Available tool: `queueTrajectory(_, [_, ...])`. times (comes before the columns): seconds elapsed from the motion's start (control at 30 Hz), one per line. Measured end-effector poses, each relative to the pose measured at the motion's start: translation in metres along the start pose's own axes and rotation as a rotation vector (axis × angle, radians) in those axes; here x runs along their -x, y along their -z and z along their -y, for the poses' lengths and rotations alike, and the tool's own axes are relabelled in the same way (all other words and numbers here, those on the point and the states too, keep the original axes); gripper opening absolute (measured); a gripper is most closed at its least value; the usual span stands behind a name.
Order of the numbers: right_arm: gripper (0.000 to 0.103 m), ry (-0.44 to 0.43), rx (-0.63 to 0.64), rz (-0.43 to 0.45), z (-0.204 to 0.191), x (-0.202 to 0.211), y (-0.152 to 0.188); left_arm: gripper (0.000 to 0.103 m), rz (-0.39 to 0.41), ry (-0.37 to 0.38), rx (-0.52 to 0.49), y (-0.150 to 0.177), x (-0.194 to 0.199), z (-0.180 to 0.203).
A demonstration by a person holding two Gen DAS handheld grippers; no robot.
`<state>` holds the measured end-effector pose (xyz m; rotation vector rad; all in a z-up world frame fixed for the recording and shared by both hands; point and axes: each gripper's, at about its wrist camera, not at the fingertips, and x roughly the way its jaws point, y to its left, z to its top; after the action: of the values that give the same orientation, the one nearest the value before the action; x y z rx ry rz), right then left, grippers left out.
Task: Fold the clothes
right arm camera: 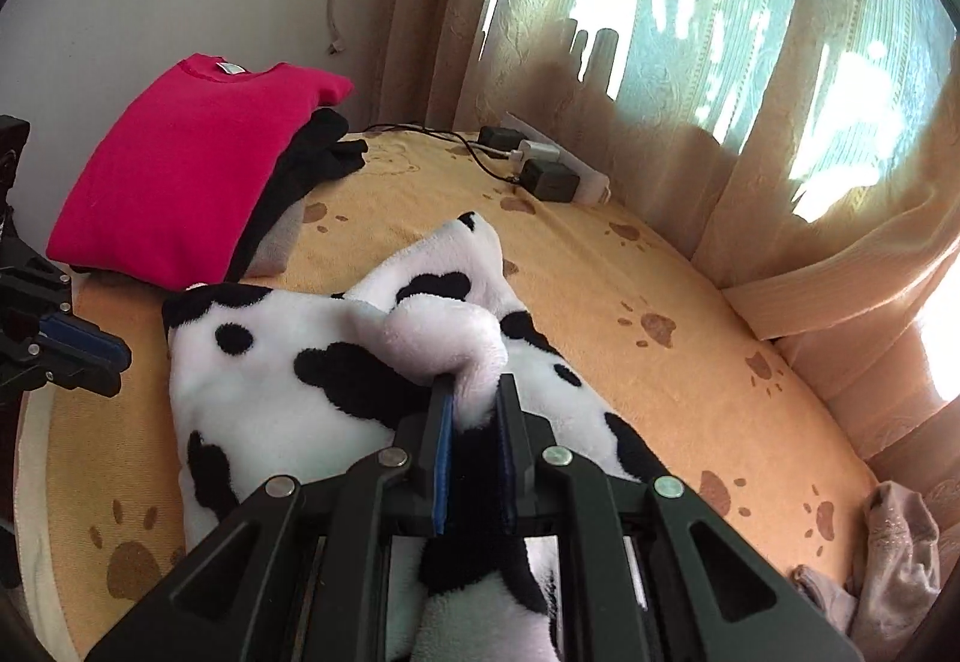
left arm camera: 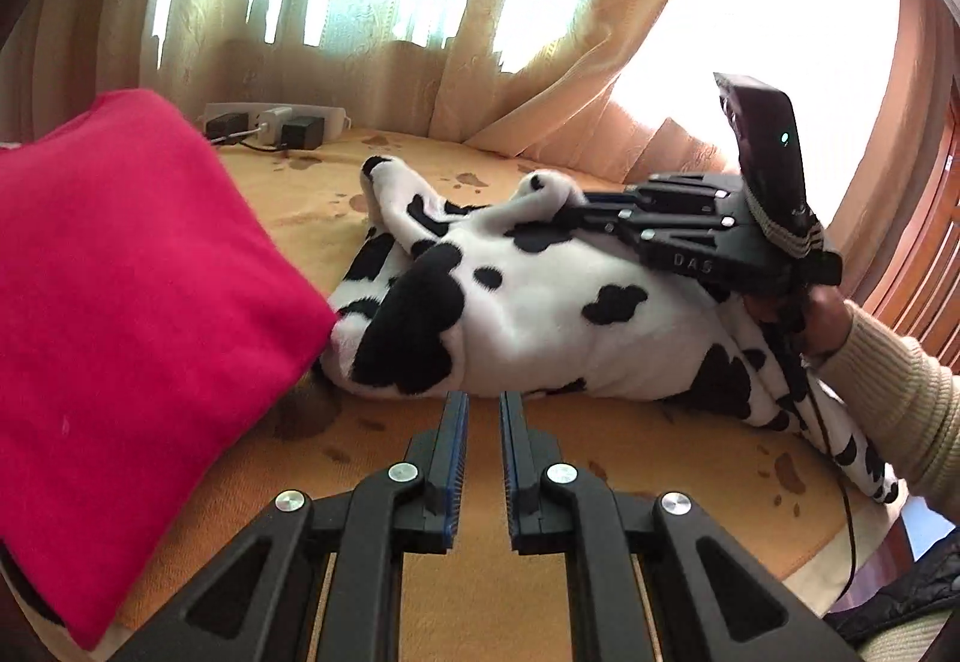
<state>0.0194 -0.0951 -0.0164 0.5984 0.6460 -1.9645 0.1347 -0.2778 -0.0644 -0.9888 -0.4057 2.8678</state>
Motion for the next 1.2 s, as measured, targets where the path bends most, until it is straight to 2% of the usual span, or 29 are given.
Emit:
queueTrajectory(0.13, [0.015, -0.029, -0.028, -0.008, 0.007, -0.006, 0.008, 0.012, 0.026, 0.050, -0.024, -0.033, -0.015, 0.016])
queueTrajectory(0.2, [0.016, -0.061, -0.058, -0.016, 0.012, -0.010, 0.010, 0.012, 0.024, 0.040, -0.046, -0.049, -0.033, 0.024])
queueTrajectory(0.27, [0.021, -0.095, -0.104, -0.022, 0.019, -0.014, 0.012, 0.012, -0.010, 0.024, -0.037, -0.062, -0.057, 0.026])
queueTrajectory(0.3, [0.032, -0.108, -0.128, -0.026, 0.023, -0.016, 0.013, 0.011, -0.038, 0.014, -0.026, -0.067, -0.071, 0.026])
queueTrajectory(0.33, [0.049, -0.114, -0.154, -0.030, 0.028, -0.017, 0.015, 0.011, -0.070, -0.003, -0.017, -0.072, -0.086, 0.025])
queueTrajectory(0.4, [0.060, -0.129, -0.212, -0.031, 0.038, -0.016, 0.018, 0.011, -0.121, -0.017, -0.006, -0.073, -0.103, 0.024])
queueTrajectory(0.47, [0.061, -0.136, -0.236, -0.027, 0.044, -0.011, 0.020, 0.011, -0.138, -0.021, -0.015, -0.070, -0.109, 0.025])
queueTrajectory(0.53, [0.064, -0.105, -0.221, -0.029, 0.044, -0.004, 0.019, 0.011, -0.139, -0.037, -0.038, -0.067, -0.108, 0.028])
queueTrajectory(0.63, [0.071, -0.036, -0.187, -0.031, 0.041, 0.010, 0.018, 0.011, -0.144, -0.055, -0.055, -0.068, -0.107, 0.030])
queueTrajectory(0.77, [0.071, 0.053, -0.142, -0.008, 0.035, 0.027, 0.015, 0.012, -0.139, -0.063, -0.022, -0.070, -0.104, 0.029])
queueTrajectory(0.83, [0.071, 0.092, -0.084, -0.027, 0.028, 0.023, 0.013, 0.011, -0.121, -0.064, -0.014, -0.075, -0.097, 0.033])
queueTrajectory(0.93, [0.071, 0.098, -0.050, -0.060, 0.021, 0.011, 0.015, 0.011, -0.085, -0.063, -0.046, -0.086, -0.092, 0.044])
queueTrajectory(1.0, [0.071, 0.075, -0.074, -0.072, 0.023, 0.004, 0.018, 0.011, -0.064, -0.070, -0.079, -0.094, -0.091, 0.052])
queueTrajectory(1.1, [0.071, 0.052, -0.114, -0.079, 0.029, 0.004, 0.022, 0.011, -0.126, -0.099, -0.081, -0.096, -0.119, 0.046])
queueTrajectory(1.2, [0.071, 0.097, -0.097, -0.090, 0.030, 0.027, 0.029, 0.012, -0.189, -0.102, -0.041, -0.087, -0.146, 0.027])
